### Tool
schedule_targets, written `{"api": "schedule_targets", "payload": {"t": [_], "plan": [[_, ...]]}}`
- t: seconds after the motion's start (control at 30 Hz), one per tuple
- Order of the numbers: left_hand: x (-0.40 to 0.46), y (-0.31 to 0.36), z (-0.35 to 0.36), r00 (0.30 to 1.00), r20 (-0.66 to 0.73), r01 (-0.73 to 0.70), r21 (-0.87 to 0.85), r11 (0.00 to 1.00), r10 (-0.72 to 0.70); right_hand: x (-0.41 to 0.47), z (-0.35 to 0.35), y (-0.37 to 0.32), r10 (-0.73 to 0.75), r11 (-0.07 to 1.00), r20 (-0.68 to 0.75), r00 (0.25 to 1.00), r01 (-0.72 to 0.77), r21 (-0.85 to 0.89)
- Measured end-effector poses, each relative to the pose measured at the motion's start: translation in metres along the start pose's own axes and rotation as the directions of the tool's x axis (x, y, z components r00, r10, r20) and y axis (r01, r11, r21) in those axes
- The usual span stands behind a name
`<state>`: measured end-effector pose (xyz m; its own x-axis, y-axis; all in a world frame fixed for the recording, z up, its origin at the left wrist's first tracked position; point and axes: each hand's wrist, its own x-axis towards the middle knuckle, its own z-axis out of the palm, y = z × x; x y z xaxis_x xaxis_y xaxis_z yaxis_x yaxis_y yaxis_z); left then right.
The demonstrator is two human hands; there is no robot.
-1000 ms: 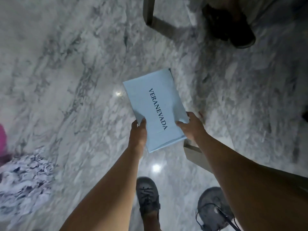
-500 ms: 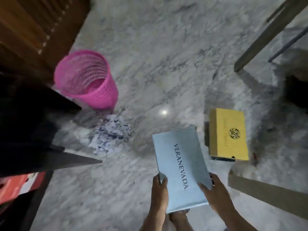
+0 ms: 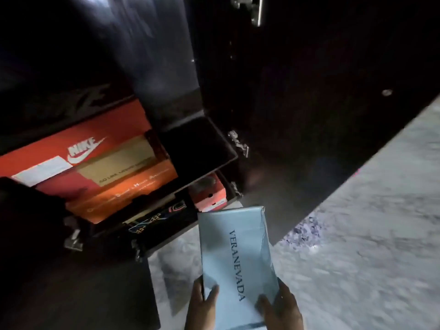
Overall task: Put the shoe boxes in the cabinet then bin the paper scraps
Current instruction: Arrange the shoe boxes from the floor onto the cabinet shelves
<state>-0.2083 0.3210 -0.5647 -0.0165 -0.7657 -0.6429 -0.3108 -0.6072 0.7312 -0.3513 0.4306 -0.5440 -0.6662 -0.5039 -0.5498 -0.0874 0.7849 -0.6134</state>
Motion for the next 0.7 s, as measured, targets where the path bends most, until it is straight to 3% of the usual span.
{"api": "schedule_targets", "payload": {"t": [0.1,0.23,0.37,0.5,0.6,0.7], "plan": [[0.034,0.051,-0.009,0.996,0.048,-0.068,-0.052,0.996,0.071,0.039,0.008,-0.051,-0.061,0.995,-0.126,0.99,0.07,0.074],[0.082,0.128,-0.01,0.932,0.15,-0.339,0.031,0.94,0.331,0.109,0.013,-0.136,-0.172,0.977,-0.24,0.955,0.196,0.08],[0.139,0.189,-0.005,0.919,0.103,-0.384,0.014,0.923,0.381,0.171,0.022,-0.207,-0.285,0.944,-0.333,0.899,0.324,0.067],[0.189,0.225,-0.002,0.891,-0.009,-0.455,0.007,0.891,0.455,0.225,0.042,-0.262,-0.389,0.887,-0.344,0.855,0.448,0.112],[0.224,0.24,0.001,0.878,-0.073,-0.475,-0.014,0.88,0.473,0.259,0.059,-0.286,-0.42,0.868,-0.271,0.866,0.47,0.158],[0.249,0.244,0.006,0.867,-0.138,-0.483,0.002,0.876,0.478,0.276,0.072,-0.3,-0.53,0.827,-0.229,0.816,0.558,0.073]]}}
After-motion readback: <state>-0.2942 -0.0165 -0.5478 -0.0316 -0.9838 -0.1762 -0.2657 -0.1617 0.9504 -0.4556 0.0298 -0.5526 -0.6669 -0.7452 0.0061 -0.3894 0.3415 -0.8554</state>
